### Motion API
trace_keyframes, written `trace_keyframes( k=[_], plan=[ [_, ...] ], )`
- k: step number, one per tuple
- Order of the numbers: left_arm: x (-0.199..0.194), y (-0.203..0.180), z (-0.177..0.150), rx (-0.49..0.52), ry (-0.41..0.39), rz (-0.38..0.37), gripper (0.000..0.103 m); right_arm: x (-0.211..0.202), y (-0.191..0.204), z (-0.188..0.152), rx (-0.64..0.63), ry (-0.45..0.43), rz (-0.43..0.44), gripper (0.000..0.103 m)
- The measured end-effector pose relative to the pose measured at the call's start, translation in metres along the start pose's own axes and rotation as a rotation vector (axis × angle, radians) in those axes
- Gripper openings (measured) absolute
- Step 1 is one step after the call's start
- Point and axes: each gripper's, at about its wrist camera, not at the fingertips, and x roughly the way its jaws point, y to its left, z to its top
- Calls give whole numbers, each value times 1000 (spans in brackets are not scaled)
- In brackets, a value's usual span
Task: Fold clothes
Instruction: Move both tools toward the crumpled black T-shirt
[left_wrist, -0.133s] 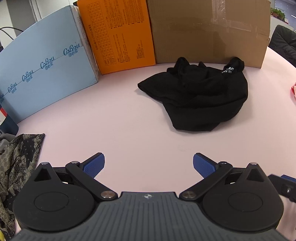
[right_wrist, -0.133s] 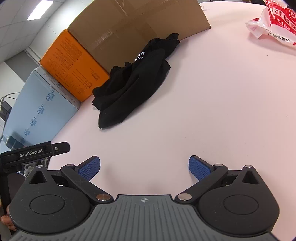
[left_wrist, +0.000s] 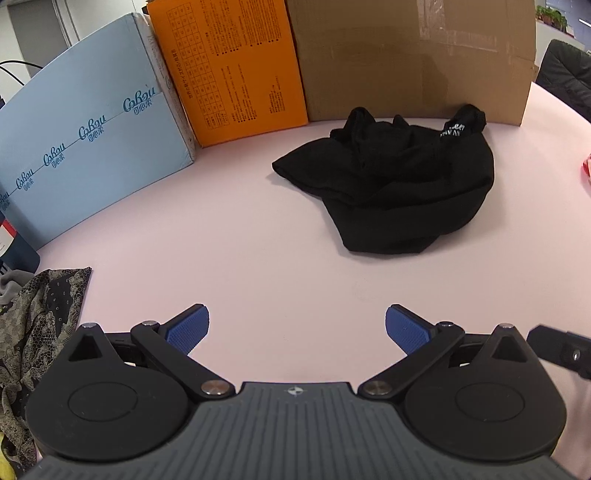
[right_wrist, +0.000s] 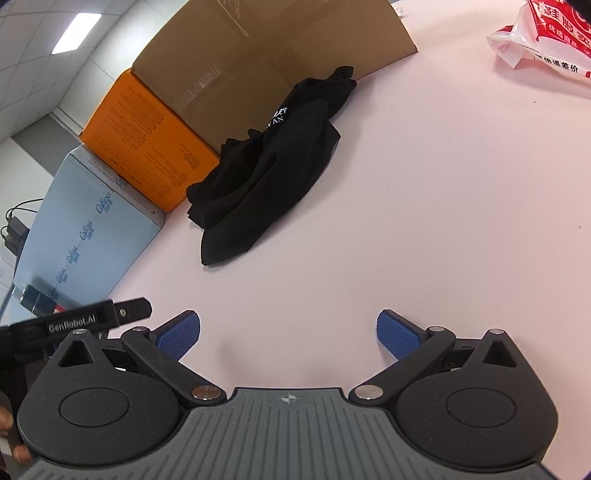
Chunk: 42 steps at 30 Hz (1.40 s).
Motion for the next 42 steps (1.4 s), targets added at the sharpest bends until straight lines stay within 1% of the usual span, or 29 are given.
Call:
trace_keyframes(
  k=[1, 3, 6, 8, 11, 14, 16, 19, 24, 27, 29, 31, 33, 35, 37, 38, 39, 40, 42],
  plan=[
    [1, -3, 2, 1, 3, 13, 103, -1, 0, -1, -12, 3, -9, 103],
    [-7, -3, 6, -29, -6, 3, 103, -3, 0, -2, -35, 10, -27, 103],
    [-11, -3, 22, -60, -11, -8, 103, 10, 5, 4, -24, 63, -71, 103],
    [-13, -3, 29, -59, -21, -3, 103, 27, 4, 15, -2, 124, -61, 103],
    [1, 43, 44, -46, -61, -54, 103, 52, 13, 29, 5, 227, -49, 103],
    [-13, 54, 72, -30, -108, -41, 103, 57, 27, 56, -43, 298, -24, 103],
    [-24, 61, 93, -25, -145, -27, 103, 50, 45, 83, -121, 293, -11, 103],
    [-44, 79, 128, -21, -218, -26, 103, 33, 71, 126, -226, 255, 15, 103],
    [-90, 101, 182, 7, -393, 36, 103, 7, 105, 185, -266, 220, 54, 103],
    [-116, 124, 204, -11, -484, 44, 103, -10, 125, 218, -326, 197, 48, 103],
    [-122, 136, 209, -47, -515, 30, 103, -26, 140, 238, -388, 158, 45, 103],
    [-115, 143, 207, -85, -503, -10, 103, -40, 147, 244, -443, 96, 47, 103],
    [-98, 143, 204, -118, -442, -76, 103, -45, 146, 242, -514, 36, 34, 103],
    [-75, 142, 193, -156, -372, -156, 103, -45, 140, 236, -570, -21, -38, 103],
    [-53, 142, 180, -200, -323, -226, 103, -36, 131, 232, -604, -42, -111, 103],
    [-42, 141, 173, -218, -300, -236, 103, -30, 125, 229, -617, -47, -136, 103],
    [-31, 140, 166, -236, -277, -245, 103, -24, 118, 227, -618, -47, -136, 103],
    [-21, 138, 162, -247, -248, -239, 103, -19, 110, 224, -616, -47, -131, 103],
    [-1, 132, 152, -269, -184, -221, 103, -2, 94, 221, -595, -46, -88, 103]
  ],
)
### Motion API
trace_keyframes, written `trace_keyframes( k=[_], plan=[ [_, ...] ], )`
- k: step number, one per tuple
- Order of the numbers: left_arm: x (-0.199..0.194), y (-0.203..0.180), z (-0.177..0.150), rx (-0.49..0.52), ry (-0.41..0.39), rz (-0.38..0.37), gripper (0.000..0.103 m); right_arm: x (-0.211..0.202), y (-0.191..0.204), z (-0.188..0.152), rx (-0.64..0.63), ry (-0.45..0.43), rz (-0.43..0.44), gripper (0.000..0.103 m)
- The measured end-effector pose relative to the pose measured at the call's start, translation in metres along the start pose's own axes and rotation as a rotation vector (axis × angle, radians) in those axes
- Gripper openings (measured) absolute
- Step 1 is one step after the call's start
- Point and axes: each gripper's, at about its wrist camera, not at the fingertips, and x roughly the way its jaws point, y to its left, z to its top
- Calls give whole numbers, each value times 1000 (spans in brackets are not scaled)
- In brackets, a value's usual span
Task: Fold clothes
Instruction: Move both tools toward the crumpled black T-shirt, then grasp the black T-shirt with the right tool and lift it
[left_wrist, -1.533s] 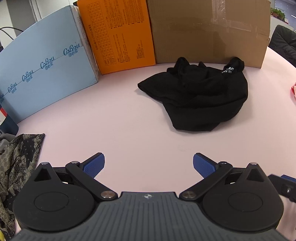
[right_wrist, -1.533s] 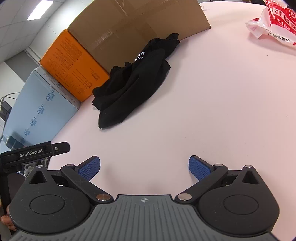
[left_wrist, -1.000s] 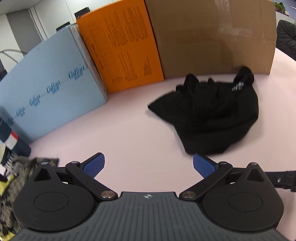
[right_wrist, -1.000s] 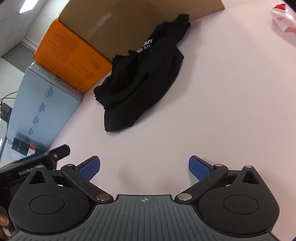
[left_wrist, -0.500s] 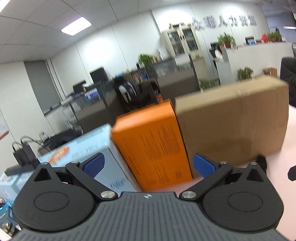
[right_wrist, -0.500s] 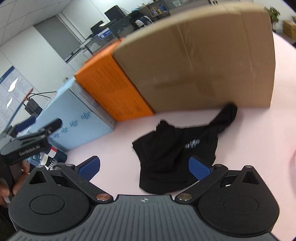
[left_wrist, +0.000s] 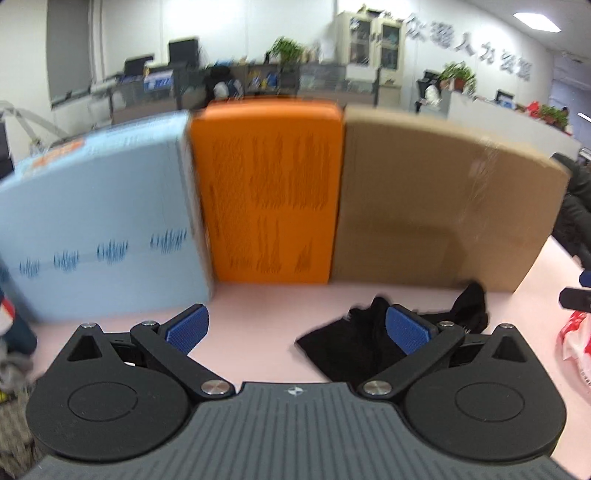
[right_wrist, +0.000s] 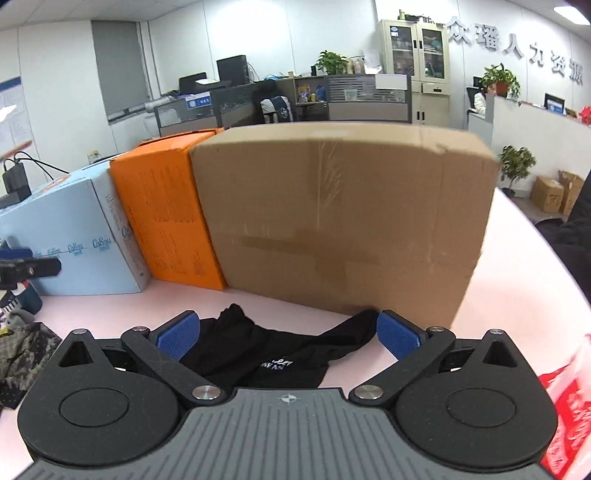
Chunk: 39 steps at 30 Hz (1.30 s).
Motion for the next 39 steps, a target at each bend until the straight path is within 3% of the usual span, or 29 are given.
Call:
trace_keyframes(
  k=[4, 11, 15, 16, 18, 19, 20, 24, 27, 28, 29, 30, 33, 35, 39],
  plan=[
    [21, 8, -35, -62, 116, 23, 103, 36, 11, -28, -37, -7, 95, 103],
    [34, 24, -93, -105, 266, 78, 103, 112, 57, -78, -174, 148, 175, 103],
    [39, 40, -117, -150, 346, 113, 103, 138, 74, -91, -183, 180, 196, 103],
    [39, 44, -121, -164, 356, 124, 103, 140, 77, -91, -188, 189, 194, 97],
    [40, 51, -126, -190, 366, 142, 103, 150, 80, -86, -184, 235, 206, 57],
    [40, 54, -127, -203, 367, 148, 103, 156, 79, -81, -175, 264, 206, 17],
    [40, 56, -128, -215, 368, 153, 103, 161, 78, -74, -162, 277, 207, 5],
    [41, 58, -128, -230, 370, 157, 103, 163, 69, -30, -156, 181, 209, 5],
    [41, 55, -127, -218, 372, 159, 103, 145, 51, 8, -2, -69, 189, 9],
    [41, 54, -128, -217, 375, 159, 103, 137, 43, 17, 76, -154, 161, 33],
    [41, 54, -129, -217, 379, 159, 103, 133, 39, 21, 107, -195, 127, 74],
    [42, 54, -130, -219, 382, 160, 103, 132, 40, 22, 91, -200, 118, 78],
    [45, 54, -133, -227, 395, 160, 103, 140, 55, 5, -75, -68, 123, 74],
    [49, 51, -135, -225, 407, 146, 103, 145, 66, -18, -171, 25, 180, 73],
    [55, 40, -137, -190, 424, 116, 103, 161, 87, -63, -231, 198, 340, 73]
  ],
)
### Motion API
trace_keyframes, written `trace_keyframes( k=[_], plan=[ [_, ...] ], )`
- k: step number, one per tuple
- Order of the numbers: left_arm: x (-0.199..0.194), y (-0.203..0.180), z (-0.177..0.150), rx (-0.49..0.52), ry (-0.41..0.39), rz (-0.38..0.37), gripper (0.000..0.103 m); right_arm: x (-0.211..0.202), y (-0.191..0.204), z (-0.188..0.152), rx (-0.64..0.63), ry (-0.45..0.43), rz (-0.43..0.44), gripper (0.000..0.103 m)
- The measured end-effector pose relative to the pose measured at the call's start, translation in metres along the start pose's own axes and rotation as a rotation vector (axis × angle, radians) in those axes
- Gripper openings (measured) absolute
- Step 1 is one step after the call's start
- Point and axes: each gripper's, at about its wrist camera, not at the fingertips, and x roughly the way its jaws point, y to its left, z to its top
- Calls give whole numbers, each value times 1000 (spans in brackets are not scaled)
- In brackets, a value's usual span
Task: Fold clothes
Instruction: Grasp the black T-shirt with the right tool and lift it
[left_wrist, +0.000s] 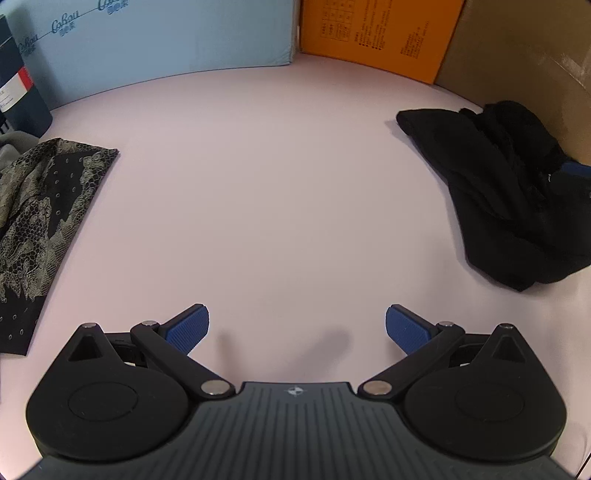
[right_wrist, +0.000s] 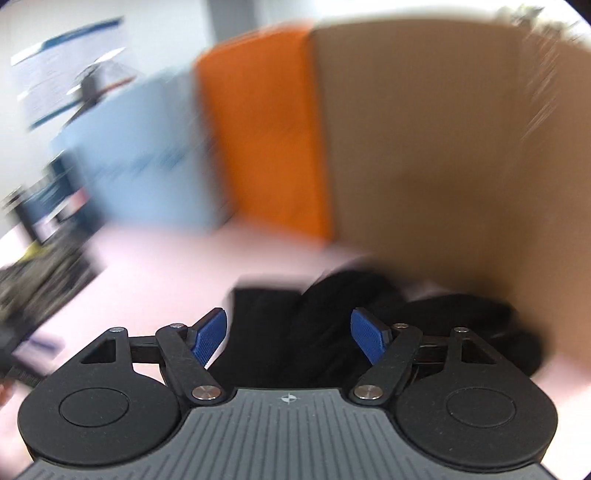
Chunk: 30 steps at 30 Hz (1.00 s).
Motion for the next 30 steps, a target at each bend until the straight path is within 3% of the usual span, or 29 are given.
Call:
trace_keyframes(
  k=[4, 10, 12, 13, 14, 19, 23, 26, 30],
  plan=[
    [3, -6, -2, 35, 4, -5, 103, 28, 15, -14, 17, 48, 40, 74],
    [2, 5, -4, -4, -1, 11, 103, 46, -4, -17, 182, -20, 28, 73],
    [1, 9, -4, -22, 1, 22, 103, 57, -6, -14, 187, 4, 15, 58],
    [0, 11, -5, -27, 2, 28, 103, 60, -5, -13, 179, 22, 18, 21],
    [-1, 12, -6, -32, 2, 34, 103, 62, -5, -13, 170, 40, 21, 5],
    [-1, 15, -9, -52, 8, 59, 103, 21, 4, -13, 99, 16, 192, 5],
    [-1, 13, -10, -50, 8, 75, 103, -30, 13, -26, 33, 71, 373, 5],
    [2, 10, -10, -43, 17, 76, 103, -65, 14, -50, -10, 198, 473, 5],
    [6, 0, -12, -12, 31, 70, 103, -95, 10, -95, -103, 481, 537, 5]
  ],
)
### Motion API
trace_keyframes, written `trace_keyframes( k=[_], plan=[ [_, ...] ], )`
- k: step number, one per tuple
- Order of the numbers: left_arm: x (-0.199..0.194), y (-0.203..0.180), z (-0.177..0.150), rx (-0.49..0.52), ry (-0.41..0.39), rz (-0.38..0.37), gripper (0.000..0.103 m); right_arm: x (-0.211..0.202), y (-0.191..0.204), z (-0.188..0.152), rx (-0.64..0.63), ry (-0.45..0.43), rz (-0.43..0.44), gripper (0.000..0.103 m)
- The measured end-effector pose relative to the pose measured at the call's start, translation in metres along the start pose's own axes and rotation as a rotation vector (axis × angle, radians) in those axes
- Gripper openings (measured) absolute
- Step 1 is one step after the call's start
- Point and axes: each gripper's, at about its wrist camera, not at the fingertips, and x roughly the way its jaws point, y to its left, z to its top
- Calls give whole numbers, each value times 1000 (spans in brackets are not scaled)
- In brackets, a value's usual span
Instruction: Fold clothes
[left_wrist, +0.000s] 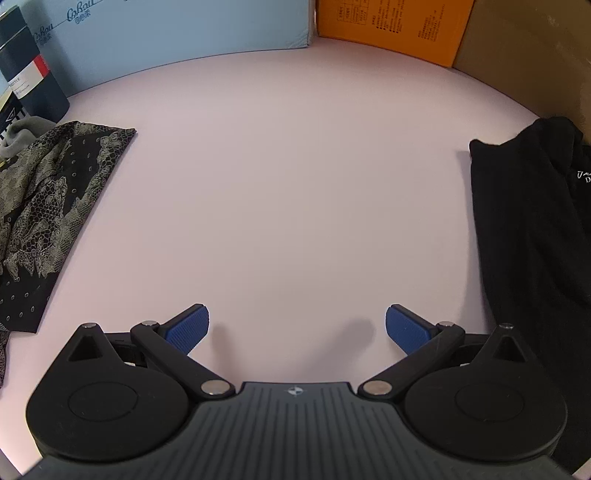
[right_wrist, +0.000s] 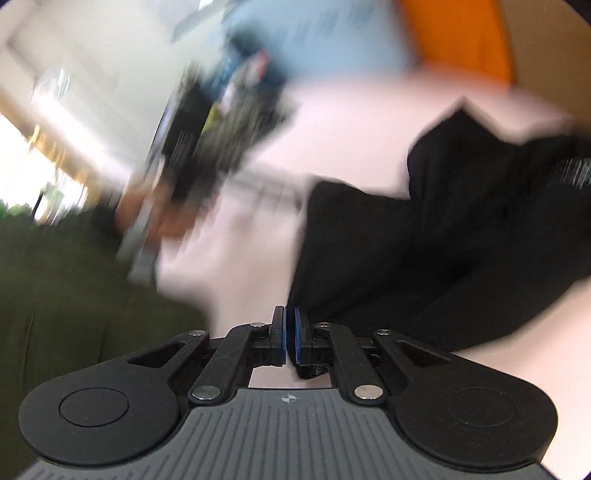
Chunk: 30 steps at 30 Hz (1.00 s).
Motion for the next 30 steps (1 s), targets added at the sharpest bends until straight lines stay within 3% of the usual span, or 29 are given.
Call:
trace_keyframes(
  k=[2, 3, 4, 5, 7, 9, 12, 14, 17, 19, 22, 27, 30],
  plan=[
    [0, -7, -1, 30, 0, -5, 103, -4, 2, -21, 1, 67, -40, 9],
    [0, -11, -2, 44, -1, -8, 103, -12, 0, -27, 28, 24, -80, 13],
    [0, -15, -3, 59, -3, -10, 103, -19, -3, -33, 61, -28, -118, 25],
    [-1, -18, -2, 73, -5, -12, 103, -29, -7, -35, 97, -111, -159, 45],
    [-2, -25, -2, 102, -11, -15, 103, -45, -17, -39, 195, -318, -286, 70],
    [-4, -31, -3, 130, -19, -15, 103, -49, -30, -37, 311, -478, -382, 71],
    [-9, -35, -5, 150, -33, -21, 103, -44, -56, -31, 451, -633, -472, 77],
    [-11, -33, -7, 145, -40, -20, 103, -32, -72, -22, 512, -687, -487, 79],
    [-15, -28, -7, 114, -50, -26, 103, -19, -92, -5, 541, -688, -512, 81],
    [-16, -24, -6, 89, -52, -24, 103, -11, -104, -2, 555, -678, -528, 77],
    [-14, -20, -7, 71, -42, -10, 103, -6, -106, 10, 532, -693, -474, 17],
    [-11, -16, -8, 59, -34, 6, 103, -44, -67, 8, 380, -887, -276, 14],
    [-8, -16, -5, 56, -30, -12, 103, -74, -37, -21, 334, -939, -250, 14]
  ],
)
